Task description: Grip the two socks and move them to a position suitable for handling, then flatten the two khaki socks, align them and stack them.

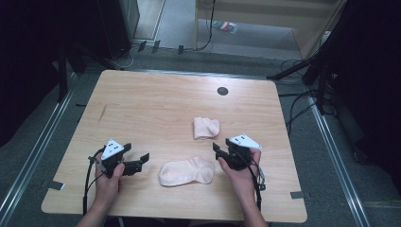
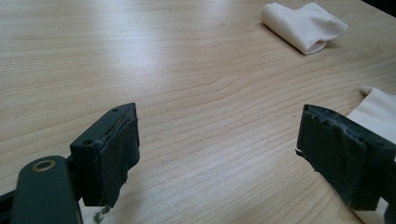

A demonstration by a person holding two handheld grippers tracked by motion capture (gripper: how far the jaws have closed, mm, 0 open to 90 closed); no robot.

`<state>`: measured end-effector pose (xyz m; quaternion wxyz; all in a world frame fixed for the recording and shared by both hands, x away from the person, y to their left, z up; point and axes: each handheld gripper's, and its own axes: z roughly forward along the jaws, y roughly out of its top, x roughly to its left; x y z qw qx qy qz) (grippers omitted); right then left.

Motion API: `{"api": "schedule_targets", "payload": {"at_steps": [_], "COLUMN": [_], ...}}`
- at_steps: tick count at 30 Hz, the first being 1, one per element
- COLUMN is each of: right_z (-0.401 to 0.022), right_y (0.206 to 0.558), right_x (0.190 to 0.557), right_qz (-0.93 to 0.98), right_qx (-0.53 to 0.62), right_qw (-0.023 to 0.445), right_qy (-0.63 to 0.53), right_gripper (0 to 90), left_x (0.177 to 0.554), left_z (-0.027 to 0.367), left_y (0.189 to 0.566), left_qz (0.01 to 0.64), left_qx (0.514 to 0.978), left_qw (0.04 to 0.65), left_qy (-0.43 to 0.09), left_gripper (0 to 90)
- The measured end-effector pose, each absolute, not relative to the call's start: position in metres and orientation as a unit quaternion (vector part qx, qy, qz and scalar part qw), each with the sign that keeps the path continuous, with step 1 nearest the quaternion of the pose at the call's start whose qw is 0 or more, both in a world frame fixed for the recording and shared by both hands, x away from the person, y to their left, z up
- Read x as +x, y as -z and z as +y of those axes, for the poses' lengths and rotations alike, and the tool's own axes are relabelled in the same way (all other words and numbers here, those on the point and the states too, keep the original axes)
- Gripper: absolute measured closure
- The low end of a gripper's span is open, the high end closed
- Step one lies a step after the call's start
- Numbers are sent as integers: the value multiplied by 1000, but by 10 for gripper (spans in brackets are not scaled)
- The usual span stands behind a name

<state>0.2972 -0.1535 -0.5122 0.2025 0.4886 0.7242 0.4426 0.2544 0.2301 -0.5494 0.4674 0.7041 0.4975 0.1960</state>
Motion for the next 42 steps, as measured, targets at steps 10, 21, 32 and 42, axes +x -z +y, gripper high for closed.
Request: {"api": "schedule_targets", "payload": {"at_steps": [10,21,32,42], "right_z": [-155,-151,-137,-127], "right_y": [509,524,523,502], "right_x": [354,399,400,388], "right_qz": [713,691,714,719], "right_qx": [527,576,552,524], "right_qw": [192,147,158,172], "right_qy": [-421,-411,-400,-423], "right_gripper": [420,417,899,900], "left_x": [256,256,257,257], "left_z": [230,230,230,230], "left_y": [550,550,550,549], "left_qz": [502,502,501,502], "left_qx": [702,703,704,703], "left_qw": [468,468,467,467], "left_qy": [-191,-189,-189,-191], "left_gripper": [142,142,143,142]}}
